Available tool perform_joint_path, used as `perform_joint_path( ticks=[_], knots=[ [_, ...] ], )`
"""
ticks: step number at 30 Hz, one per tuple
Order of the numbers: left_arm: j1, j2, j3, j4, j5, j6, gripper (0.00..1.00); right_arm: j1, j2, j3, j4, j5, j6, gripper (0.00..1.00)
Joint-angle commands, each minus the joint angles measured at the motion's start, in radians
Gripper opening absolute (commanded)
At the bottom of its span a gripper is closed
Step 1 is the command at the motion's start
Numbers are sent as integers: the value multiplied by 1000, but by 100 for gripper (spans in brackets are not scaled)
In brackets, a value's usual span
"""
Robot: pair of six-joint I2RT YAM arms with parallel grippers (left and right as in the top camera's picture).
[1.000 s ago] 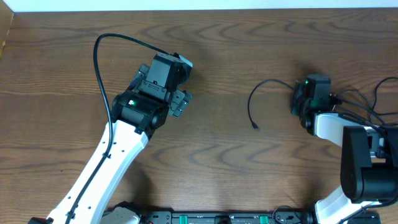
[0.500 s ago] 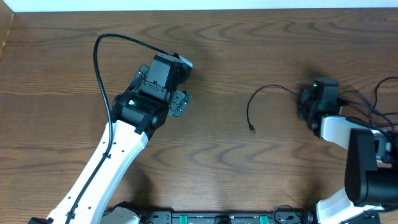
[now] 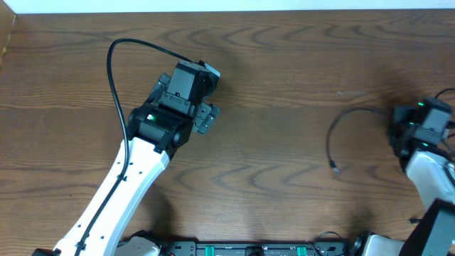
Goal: Untangle cables
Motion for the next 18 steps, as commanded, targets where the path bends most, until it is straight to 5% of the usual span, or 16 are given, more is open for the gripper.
perform_joint_path(
  ticks=[1,10,18],
  knots=[
    [2,-2,2,-3,-2,-9,98,-100,-62,-4,-28,2,-130,1],
    [2,-2,2,-2,-2,-9,98,-385,-105,-4,-27,-63,-249,1],
    [2,-2,2,5,-2,-10,98,-426,-105,-4,275,-200,-300,6]
  ],
)
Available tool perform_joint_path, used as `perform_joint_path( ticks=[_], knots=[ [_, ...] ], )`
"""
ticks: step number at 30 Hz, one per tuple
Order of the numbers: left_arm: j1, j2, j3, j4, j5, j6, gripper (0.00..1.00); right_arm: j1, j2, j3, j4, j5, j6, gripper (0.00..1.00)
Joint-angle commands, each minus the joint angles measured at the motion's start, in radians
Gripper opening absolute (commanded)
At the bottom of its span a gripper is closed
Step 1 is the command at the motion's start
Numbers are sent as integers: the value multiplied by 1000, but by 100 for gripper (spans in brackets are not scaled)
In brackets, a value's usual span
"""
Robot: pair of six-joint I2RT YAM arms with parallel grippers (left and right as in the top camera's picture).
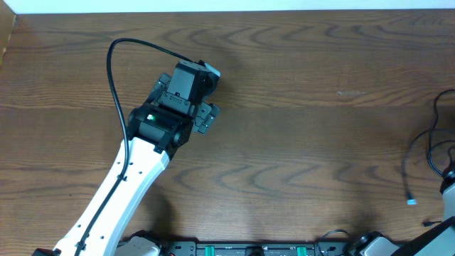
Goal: Untangle cables
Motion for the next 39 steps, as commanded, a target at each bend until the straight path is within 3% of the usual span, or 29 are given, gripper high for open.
perform_joint_path(
  ticks=[1,8,12,18,24,30,32,35,39],
  knots=[
    [2,-2,2,1,-2,-10,98,5,-14,2,129,-70,-45,6],
    [2,-2,2,1,-2,-10,98,22,-5,30,334,-70,-40,6],
    [2,0,2,1,-2,-10,98,49,29,82,348,1,-51,5],
    [2,18,2,2,-2,-29,98,120,192,211,347,69,-133,14],
    [2,53,2,1,-2,-35,98,172,395,397,279,97,-301,22],
    [2,85,2,4,-2,-35,98,216,548,610,70,156,-522,30],
    [2,90,2,8,-2,-35,98,228,594,679,-24,165,-600,39],
    [2,91,2,16,-2,-40,98,234,647,743,-139,164,-637,61],
    [2,91,2,19,-2,-47,98,239,665,750,-209,135,-637,73]
  ],
)
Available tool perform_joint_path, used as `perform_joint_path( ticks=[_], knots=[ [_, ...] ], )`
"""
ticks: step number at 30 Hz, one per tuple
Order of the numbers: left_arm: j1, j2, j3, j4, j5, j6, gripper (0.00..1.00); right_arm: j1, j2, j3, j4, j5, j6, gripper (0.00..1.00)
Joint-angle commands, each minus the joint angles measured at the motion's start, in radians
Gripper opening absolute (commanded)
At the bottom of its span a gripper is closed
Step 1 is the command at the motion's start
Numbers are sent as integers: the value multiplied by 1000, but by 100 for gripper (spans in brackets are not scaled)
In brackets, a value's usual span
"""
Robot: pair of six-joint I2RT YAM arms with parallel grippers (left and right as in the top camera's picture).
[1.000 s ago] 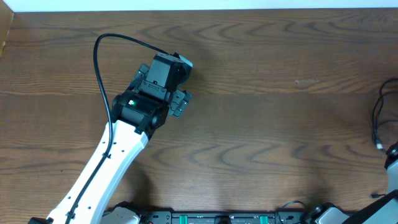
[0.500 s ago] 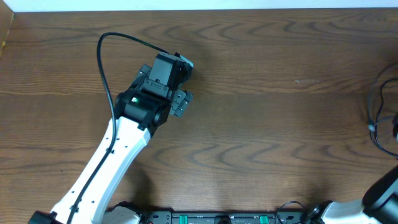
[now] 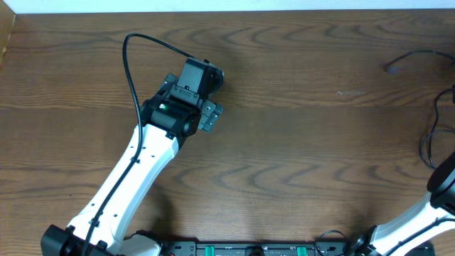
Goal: Untangle cables
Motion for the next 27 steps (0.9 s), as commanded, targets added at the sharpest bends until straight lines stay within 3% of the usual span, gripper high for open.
perform_joint_path(
  ticks=[1,4,11,14,21,24,27],
  knots=[
    [2,2,2,-1,-2,-16,98,10,16,19,-40,-16,-69,77],
    [2,2,2,0,-2,-34,98,23,15,19,-85,-70,-140,99],
    [3,2,2,2,-2,-201,98,85,0,19,-241,-174,-257,99],
    [3,2,2,8,-2,-237,98,106,-38,19,-341,-134,-297,99],
    [3,2,2,17,-2,-247,98,116,-212,19,-605,105,-287,99],
    [3,2,2,23,-2,-247,98,116,-280,19,-704,96,-263,99],
    [2,2,2,27,-2,-247,98,118,-301,19,-722,-32,-229,99]
  ],
)
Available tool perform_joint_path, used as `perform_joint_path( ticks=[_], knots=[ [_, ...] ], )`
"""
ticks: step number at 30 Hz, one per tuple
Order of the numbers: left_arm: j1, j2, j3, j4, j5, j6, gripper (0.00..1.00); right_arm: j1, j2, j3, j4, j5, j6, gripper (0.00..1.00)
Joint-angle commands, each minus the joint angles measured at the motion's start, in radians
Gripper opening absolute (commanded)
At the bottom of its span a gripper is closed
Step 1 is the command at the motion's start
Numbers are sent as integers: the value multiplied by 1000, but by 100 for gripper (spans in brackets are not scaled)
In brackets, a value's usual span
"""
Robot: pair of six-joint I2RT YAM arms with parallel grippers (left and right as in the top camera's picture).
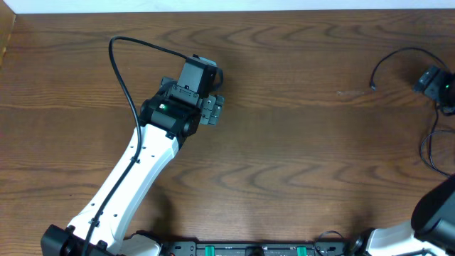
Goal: Untangle cables
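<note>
In the overhead view a thin black cable [398, 51] arcs over the far right of the wooden table [298, 149]. Its free plug end [373, 87] hangs to the left. The other end runs into my right gripper [432, 80] near the right edge, which appears shut on it, though its fingers are hard to make out. My left gripper [211, 74] is over the table's left-centre, fingers hidden under the wrist, nothing seen in it.
A black lead [115, 67] loops from the left wrist back along the left arm [135, 171]. Another dark loop [426, 149] hangs at the right edge by the right arm. A pale wall strip runs along the far edge.
The right gripper has come into view at the far right. The cable's free end has moved left and slightly nearer. The left wrist has turned a little and its lead loop has swung left.
The right gripper first stood at mid-right with the cable trailing to the left. Then it was out of view and the cable end lay near the front right. Later the cable end showed at the far right; now gripper and cable are both there.
</note>
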Motion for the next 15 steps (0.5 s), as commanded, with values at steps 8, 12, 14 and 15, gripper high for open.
perform_joint_path(
  ticks=[8,12,14,15],
  knots=[
    [2,2,2,2,-3,-15,98,66,3,-71,51,-20,598,99],
    [2,2,2,2,-3,-15,98,120,39,-97,146,26,690,99],
    [2,2,2,2,-3,-15,98,150,67,-97,174,70,740,99],
    [2,2,2,2,-3,-15,98,169,86,-97,193,90,761,99]
  ],
)
